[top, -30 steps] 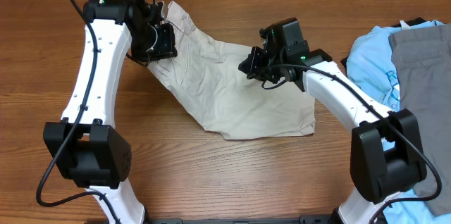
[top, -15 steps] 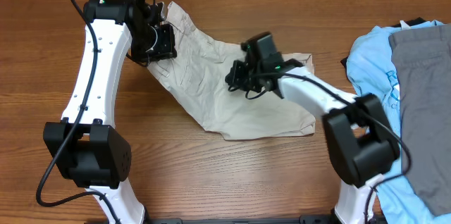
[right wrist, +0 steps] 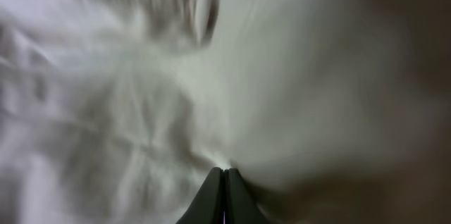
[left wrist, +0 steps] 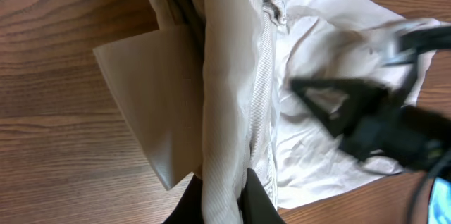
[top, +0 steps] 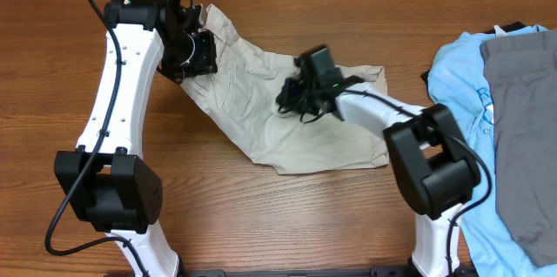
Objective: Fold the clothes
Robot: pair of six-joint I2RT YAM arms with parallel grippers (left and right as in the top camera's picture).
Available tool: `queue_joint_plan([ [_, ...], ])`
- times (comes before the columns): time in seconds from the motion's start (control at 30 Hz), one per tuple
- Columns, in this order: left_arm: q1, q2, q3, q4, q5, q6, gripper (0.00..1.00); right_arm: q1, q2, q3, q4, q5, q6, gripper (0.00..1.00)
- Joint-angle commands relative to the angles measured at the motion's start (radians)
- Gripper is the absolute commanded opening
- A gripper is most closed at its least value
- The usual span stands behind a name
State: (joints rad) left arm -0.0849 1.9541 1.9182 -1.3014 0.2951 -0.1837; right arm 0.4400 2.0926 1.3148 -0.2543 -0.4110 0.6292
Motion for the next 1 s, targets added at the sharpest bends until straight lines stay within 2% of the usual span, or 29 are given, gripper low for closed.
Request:
queue_joint_plan([
  [0.0,-0.009,-0.043,0.031,-0.003,0.005,-0.003,0.04,-0.050,-0.068,0.039,0.011,0.006,0.015,0.04],
  [0.33,-0.017,-0.043,0.031,-0.003,-0.018,-0.003,0.04,-0.016,0.000,0.039,0.097,0.026,0.046,0.04],
  [0.5,-0.031,-0.043,0.032,-0.002,-0.018,-0.004,0.04,0.015,0.064,0.038,0.157,0.111,0.049,0.04],
  [0.7,-0.046,-0.043,0.066,-0.021,-0.020,-0.004,0.04,0.059,0.132,0.038,0.271,0.022,0.052,0.04],
  [0.87,-0.062,-0.043,0.119,-0.062,-0.087,-0.023,0.04,0.031,0.038,0.047,0.236,-0.056,0.031,0.11],
  [0.97,-0.066,-0.043,0.139,-0.071,-0.103,-0.023,0.04,-0.016,-0.080,0.060,0.143,-0.062,-0.016,0.15],
])
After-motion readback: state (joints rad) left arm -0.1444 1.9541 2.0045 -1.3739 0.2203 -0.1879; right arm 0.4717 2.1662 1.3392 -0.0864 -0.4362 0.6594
